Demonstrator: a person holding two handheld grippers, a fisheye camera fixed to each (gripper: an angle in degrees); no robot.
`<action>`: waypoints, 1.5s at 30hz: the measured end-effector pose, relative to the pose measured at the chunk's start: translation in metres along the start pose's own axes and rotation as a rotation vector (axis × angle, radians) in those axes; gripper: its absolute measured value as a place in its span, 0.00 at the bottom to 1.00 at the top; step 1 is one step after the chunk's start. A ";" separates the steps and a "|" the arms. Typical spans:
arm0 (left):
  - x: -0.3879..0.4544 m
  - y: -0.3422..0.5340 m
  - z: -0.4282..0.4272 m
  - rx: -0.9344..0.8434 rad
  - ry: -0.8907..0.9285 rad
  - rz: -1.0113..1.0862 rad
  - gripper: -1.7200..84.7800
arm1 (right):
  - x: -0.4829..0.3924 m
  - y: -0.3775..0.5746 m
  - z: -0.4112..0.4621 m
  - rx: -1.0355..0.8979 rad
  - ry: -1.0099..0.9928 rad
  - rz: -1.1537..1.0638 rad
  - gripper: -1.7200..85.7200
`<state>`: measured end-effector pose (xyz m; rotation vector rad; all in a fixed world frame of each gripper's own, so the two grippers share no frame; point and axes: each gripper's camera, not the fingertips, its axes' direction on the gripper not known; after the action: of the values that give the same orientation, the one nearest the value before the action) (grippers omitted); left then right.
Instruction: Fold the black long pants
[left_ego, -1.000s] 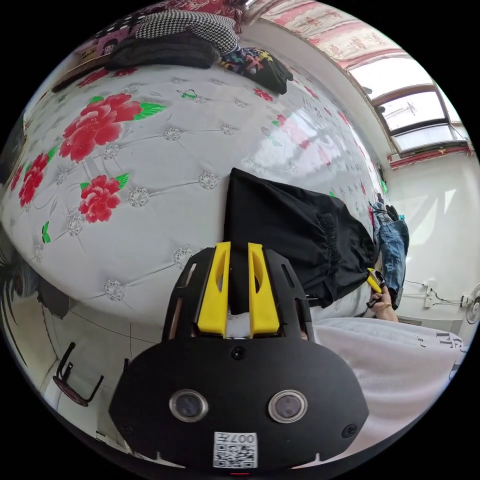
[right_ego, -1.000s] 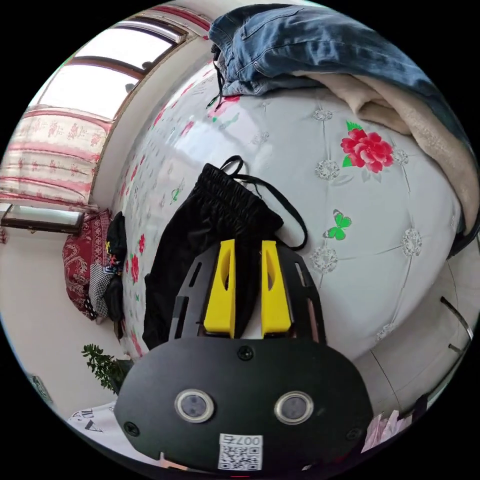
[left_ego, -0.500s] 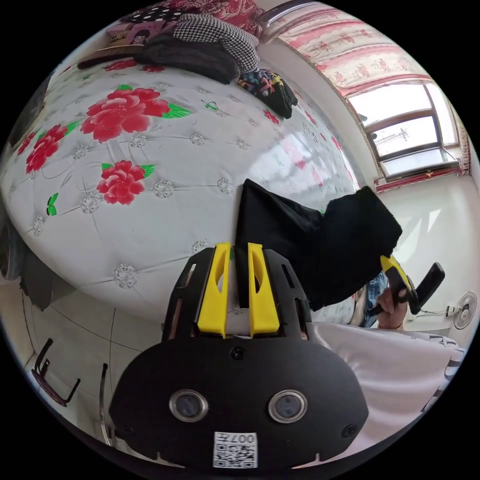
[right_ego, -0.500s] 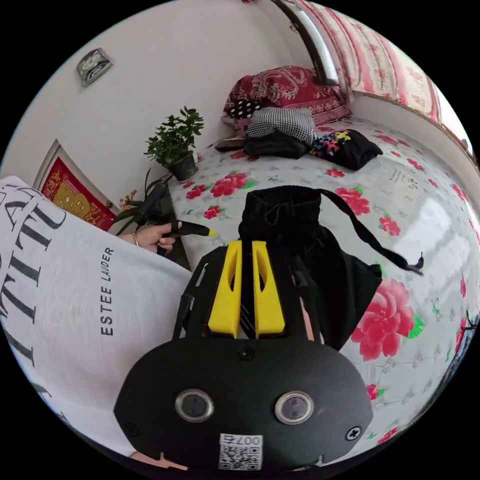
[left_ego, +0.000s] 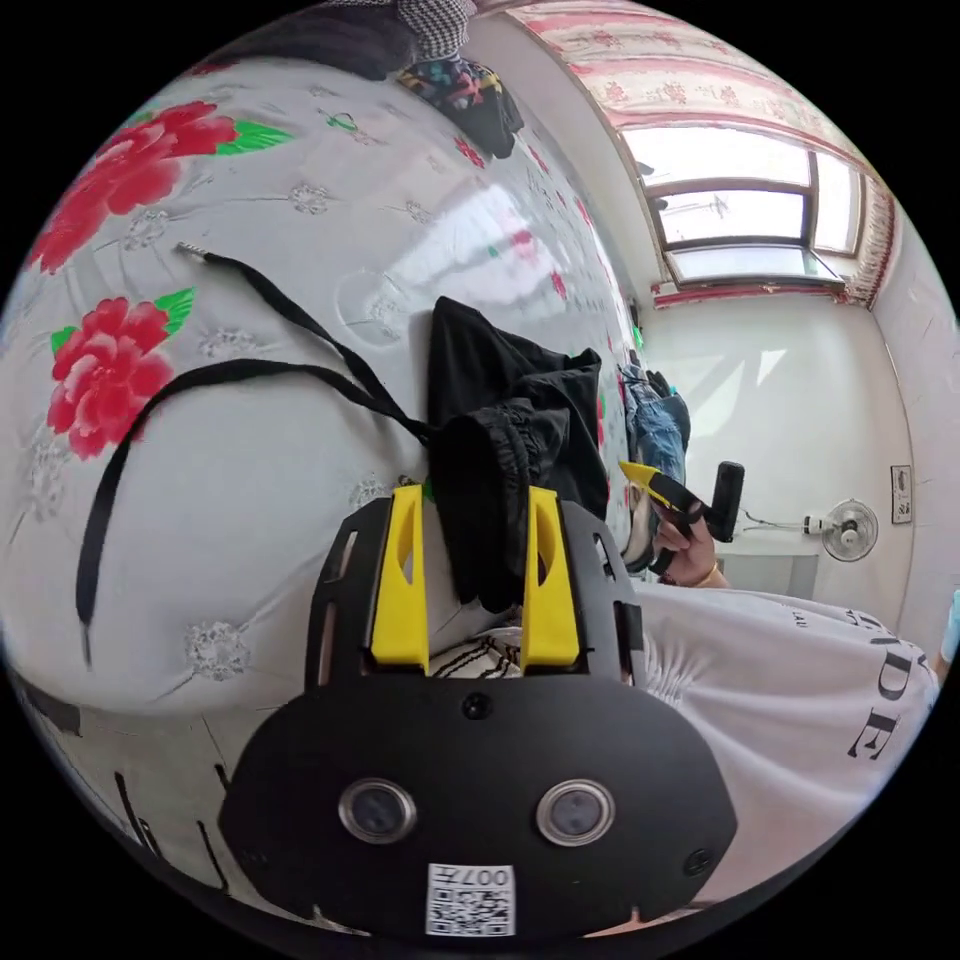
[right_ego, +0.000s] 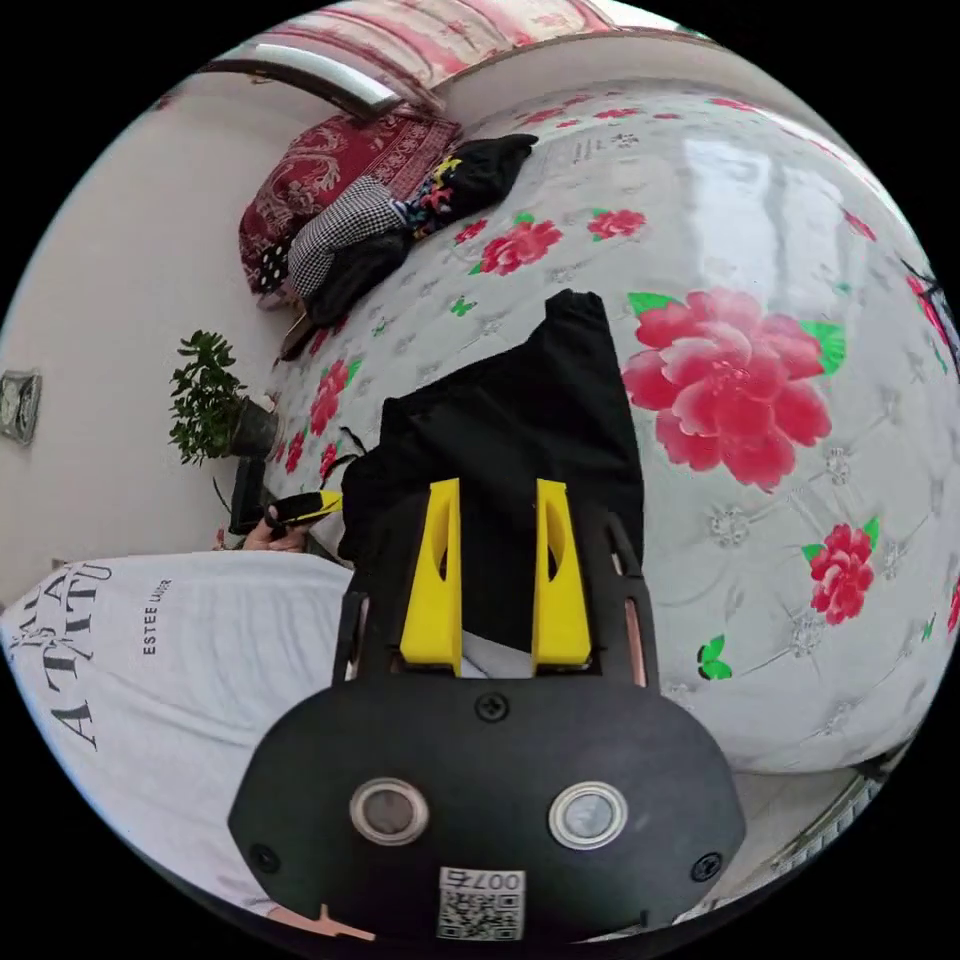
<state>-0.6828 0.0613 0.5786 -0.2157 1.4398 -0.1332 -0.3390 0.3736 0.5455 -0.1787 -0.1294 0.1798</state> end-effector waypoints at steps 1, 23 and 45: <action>-0.001 -0.005 0.002 -0.022 0.009 0.014 0.20 | 0.025 0.007 0.002 0.020 0.015 0.076 0.14; -0.005 -0.107 0.028 -0.198 0.034 0.101 0.10 | 0.209 -0.061 0.198 -0.294 -0.172 0.288 0.09; 0.074 -0.218 -0.076 0.250 0.195 0.120 0.09 | -0.019 -0.514 0.143 -0.438 0.137 -0.310 0.02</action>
<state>-0.7405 -0.1725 0.5476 0.0909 1.6092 -0.2388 -0.2927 -0.1037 0.7792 -0.6019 -0.0572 -0.1738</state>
